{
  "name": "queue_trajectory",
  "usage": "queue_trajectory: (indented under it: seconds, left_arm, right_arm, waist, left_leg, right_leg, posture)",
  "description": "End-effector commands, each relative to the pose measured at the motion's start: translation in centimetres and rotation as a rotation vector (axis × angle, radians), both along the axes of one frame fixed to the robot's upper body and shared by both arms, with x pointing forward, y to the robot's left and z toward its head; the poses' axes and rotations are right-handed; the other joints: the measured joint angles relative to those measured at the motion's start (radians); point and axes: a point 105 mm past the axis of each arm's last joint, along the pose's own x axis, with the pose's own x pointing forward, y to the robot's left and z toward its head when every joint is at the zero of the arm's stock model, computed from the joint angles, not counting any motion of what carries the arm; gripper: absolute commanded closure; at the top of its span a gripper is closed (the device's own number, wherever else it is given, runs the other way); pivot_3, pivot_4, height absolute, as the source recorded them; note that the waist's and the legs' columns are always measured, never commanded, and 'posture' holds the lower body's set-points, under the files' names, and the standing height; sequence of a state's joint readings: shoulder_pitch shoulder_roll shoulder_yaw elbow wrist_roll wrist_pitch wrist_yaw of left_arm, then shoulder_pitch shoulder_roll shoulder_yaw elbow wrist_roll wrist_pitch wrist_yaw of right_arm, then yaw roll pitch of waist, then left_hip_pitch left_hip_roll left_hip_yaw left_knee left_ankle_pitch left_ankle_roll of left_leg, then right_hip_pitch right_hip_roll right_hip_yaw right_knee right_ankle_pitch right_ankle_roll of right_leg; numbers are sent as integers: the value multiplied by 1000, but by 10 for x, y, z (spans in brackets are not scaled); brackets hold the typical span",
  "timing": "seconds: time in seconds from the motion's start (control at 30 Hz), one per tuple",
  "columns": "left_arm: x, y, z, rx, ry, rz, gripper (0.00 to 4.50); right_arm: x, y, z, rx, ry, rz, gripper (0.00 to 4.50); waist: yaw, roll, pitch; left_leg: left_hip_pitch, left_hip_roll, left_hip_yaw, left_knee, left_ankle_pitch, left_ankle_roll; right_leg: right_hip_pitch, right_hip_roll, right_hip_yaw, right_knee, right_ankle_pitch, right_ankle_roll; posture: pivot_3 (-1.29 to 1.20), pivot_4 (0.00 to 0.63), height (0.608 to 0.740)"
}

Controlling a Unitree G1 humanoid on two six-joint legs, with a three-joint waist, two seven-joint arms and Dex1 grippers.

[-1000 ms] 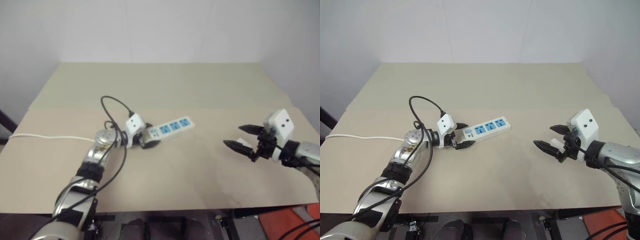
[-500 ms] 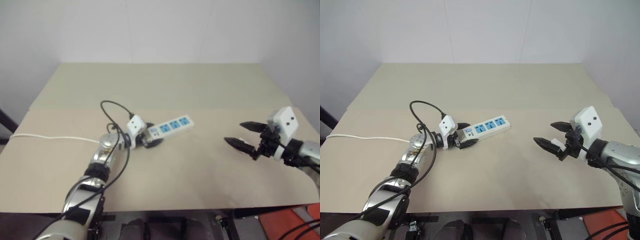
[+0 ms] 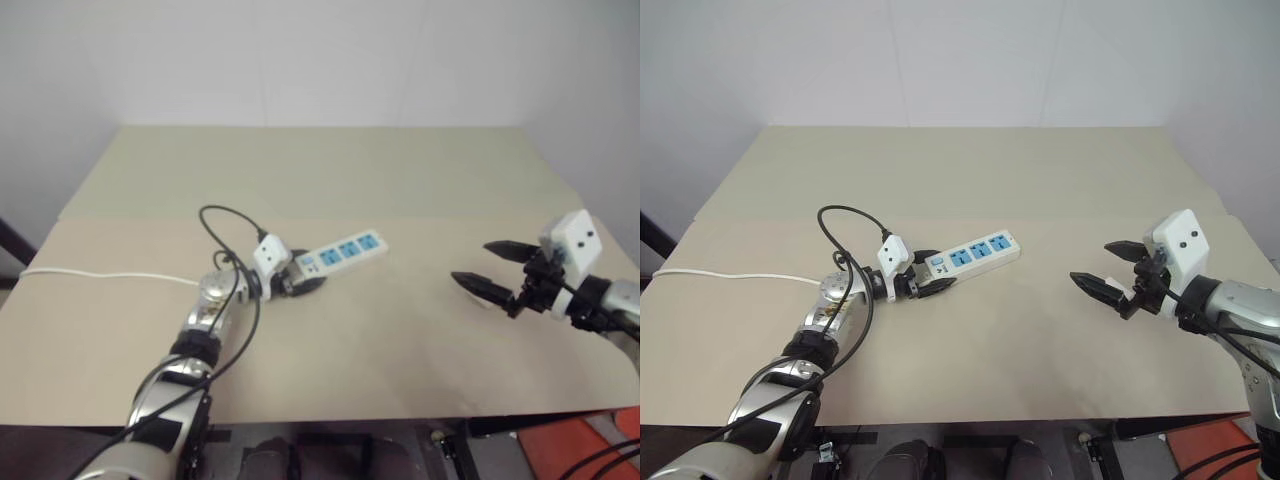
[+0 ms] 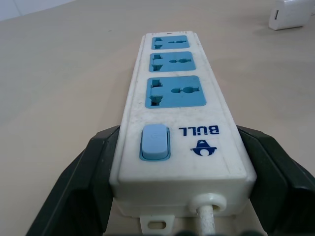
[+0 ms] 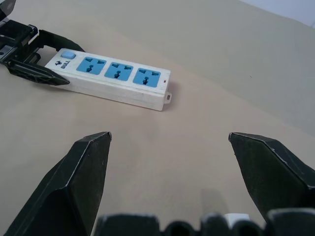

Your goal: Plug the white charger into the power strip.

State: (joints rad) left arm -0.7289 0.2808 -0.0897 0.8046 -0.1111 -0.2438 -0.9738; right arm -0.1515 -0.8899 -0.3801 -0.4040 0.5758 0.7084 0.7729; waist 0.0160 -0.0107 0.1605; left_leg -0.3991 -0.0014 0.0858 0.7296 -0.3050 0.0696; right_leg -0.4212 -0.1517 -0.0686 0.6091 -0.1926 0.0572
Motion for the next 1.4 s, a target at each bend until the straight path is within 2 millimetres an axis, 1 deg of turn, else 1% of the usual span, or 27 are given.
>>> queue_trajectory:
  seconds: [0.03, 0.27, 0.33, 0.53, 0.73, 0.93, 1.03, 1.23, 1.33, 1.4]
  left_arm:
    - [-6, 2, -16, 27, 44, -12, 1232]
    - [-7, 2, -16, 31, 39, -14, 1232]
    - [-8, 2, -11, 23, 32, -34, 1232]
    - [-12, 2, 17, -14, 13, -130, 1232]
    - [-25, -5, 28, 16, 12, -263, 1232]
    - [-32, -14, 25, 70, 4, -351, 1232]
    - [-33, -19, 23, 70, -1, -370, 1232]
    - [-35, -30, 20, 41, -24, -383, 1232]
    - [-37, -34, 14, 100, -64, -403, 1232]
    - [-37, -37, 12, 112, -75, -414, 1232]
  right_arm:
    - [-2, 0, 20, -5, -67, -1, 0]
    - [-2, 0, 19, -1, -64, -4, 0]
    - [-2, -1, 18, -1, -59, -8, 0]
    - [-2, -7, 17, -5, -54, -26, 0]
    - [0, -14, 20, -13, -60, -45, 0]
    - [2, -22, 24, -19, -12, -64, 0]
    - [4, -27, 26, -46, -1, -80, 0]
    - [10, -38, 25, -124, 47, -136, 0]
    - [17, -46, 23, -161, 93, -186, 0]
    - [23, -51, 25, -163, 128, -230, 0]
  waist:
    - [-1, 0, 0]
    - [-2, 0, 0]
    - [-3, 0, 0]
    - [-3, 0, 0]
    - [-2, 0, 0]
    - [-2, 0, 0]
    - [1, 0, 0]
    - [3, 0, 0]
    - [1, 0, 0]
    - [-2, 0, 0]
  left_leg:
    - [0, 0, 0, 0, 0, 0]
    - [0, 0, 0, 0, 0, 0]
    - [0, 0, 0, 0, 0, 0]
    - [-1, 0, 0, 0, 0, 0]
    - [-1, 0, 0, 0, 0, 0]
    - [-1, 0, 0, 0, 0, 0]
    - [-1, 0, 0, 0, 0, 0]
    - [-2, 0, 0, 0, -1, 1]
    - [-2, 0, 0, 1, -1, 1]
    - [-2, 0, 0, 1, -1, 1]
  right_leg:
    - [0, 0, 0, 0, 0, 0]
    - [0, 0, 0, 0, 0, 0]
    - [0, 0, 0, 0, 0, 0]
    - [-1, 0, 0, 0, 0, 0]
    - [-1, 0, 0, 0, 0, 0]
    - [-1, 0, 0, 0, 0, 0]
    - [-1, 0, 0, 0, 0, 0]
    - [-1, 0, 0, -1, 0, 0]
    - [-1, 0, 0, -1, 0, 0]
    - [-1, -1, 0, 0, 0, 0]
  posture:
    - [0, 150, 740]
    - [0, 150, 740]
    - [0, 150, 740]
    - [0, 150, 740]
    - [0, 150, 740]
    - [0, 150, 740]
    - [0, 150, 740]
    - [0, 150, 740]
    - [0, 150, 740]
    - [0, 150, 740]
